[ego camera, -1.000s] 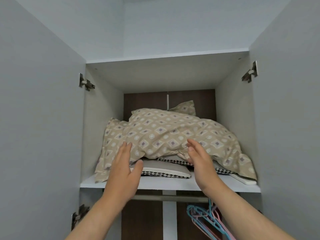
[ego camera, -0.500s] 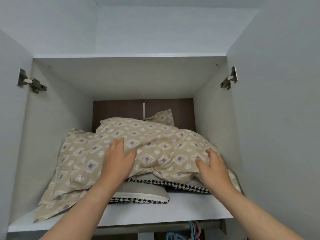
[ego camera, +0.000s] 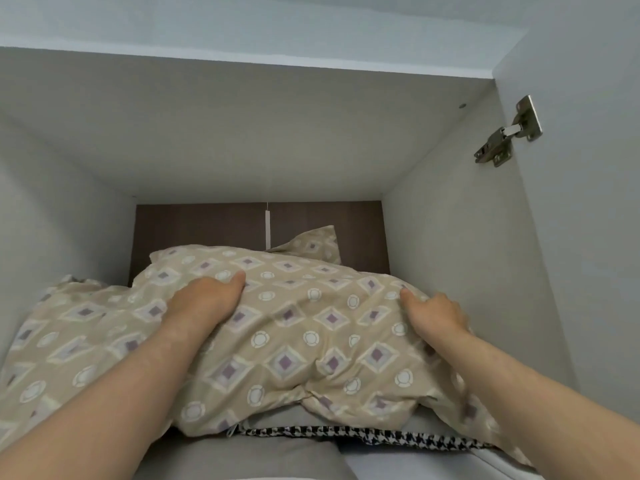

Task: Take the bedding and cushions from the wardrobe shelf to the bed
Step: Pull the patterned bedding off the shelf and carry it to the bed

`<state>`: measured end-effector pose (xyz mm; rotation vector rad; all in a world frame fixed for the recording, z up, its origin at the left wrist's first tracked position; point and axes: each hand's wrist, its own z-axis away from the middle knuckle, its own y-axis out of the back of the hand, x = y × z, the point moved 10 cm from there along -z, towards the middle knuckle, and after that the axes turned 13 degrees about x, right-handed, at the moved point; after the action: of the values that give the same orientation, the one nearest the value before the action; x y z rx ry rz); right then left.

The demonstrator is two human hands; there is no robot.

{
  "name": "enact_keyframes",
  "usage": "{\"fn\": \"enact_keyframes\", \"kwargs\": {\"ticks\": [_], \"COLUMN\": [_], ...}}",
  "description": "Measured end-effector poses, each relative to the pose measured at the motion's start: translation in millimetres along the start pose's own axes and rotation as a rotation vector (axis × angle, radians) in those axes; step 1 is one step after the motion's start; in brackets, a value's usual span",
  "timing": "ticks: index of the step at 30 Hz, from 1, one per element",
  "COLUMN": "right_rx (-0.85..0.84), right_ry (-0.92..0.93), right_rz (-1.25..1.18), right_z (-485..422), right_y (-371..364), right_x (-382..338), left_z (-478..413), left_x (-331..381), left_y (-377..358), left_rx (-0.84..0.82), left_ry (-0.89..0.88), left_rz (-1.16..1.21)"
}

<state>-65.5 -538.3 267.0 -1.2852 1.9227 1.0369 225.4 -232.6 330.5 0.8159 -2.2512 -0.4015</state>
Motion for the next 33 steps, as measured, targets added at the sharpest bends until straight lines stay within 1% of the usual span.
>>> {"fn": "enact_keyframes", "kwargs": {"ticks": [1, 3, 5, 7, 10, 13, 16, 19, 25, 28, 31, 33], "right_rx": [-0.054, -0.165, -0.28, -0.359, -0.369, -0.376, -0.271, -0.158, -0.016, 0.081, 0.179, 0.213], "right_ry": [0.001, -0.008, -0.062, -0.065, -0.039, -0.058, -0.01, 0.016, 0.028, 0.073, 0.159, 0.219], "right_rz": [0.025, 0.016, -0.055, -0.06, 0.068, 0.133, 0.146, 0.086, -0.048, -0.125, -0.151, -0.168], "right_z": [-6.6, -17.7, -22.2, -24.5, -31.2, -33.0, -34.7, -31.5, -20.5, -16.2, -7.7, 1.8], "right_y": [-12.3, -37.4, -61.4, -85.4, -111.4, -131.1, -132.5, -125.5, -107.5, -75.6, -33.2, -5.1], "right_x": [0.0, -0.4, -0.3, -0.7, 9.0, 26.5, 30.0, 29.5, 30.3, 13.2, -14.8, -32.0], "left_z": [-4.6, -15.6, -23.6, -26.5, -18.6, -12.5, -12.8, -14.0, -8.5, -7.8, -9.1, -6.3], "left_x": [-1.8, -13.2, -29.5, -42.4, -50.0, -42.0, -40.2, -45.7, -58.1, -67.2, -73.8, -74.7], "left_y": [-11.3, -27.1, -39.4, -48.0, -46.7, -46.4, -51.5, -55.6, -58.7, -55.5, -47.5, -41.7], "left_rx": [-0.036, -0.056, -0.05, -0.002, 0.155, 0.251, 0.281, 0.29, 0.293, 0.33, 0.355, 0.365], "left_ry": [0.012, 0.092, 0.192, 0.256, 0.299, 0.251, 0.201, 0.166, 0.161, 0.18, 0.191, 0.195], "left_rz": [0.005, 0.007, -0.004, 0.017, 0.005, -0.063, -0.01, 0.132, 0.313, 0.413, 0.508, 0.563]}}
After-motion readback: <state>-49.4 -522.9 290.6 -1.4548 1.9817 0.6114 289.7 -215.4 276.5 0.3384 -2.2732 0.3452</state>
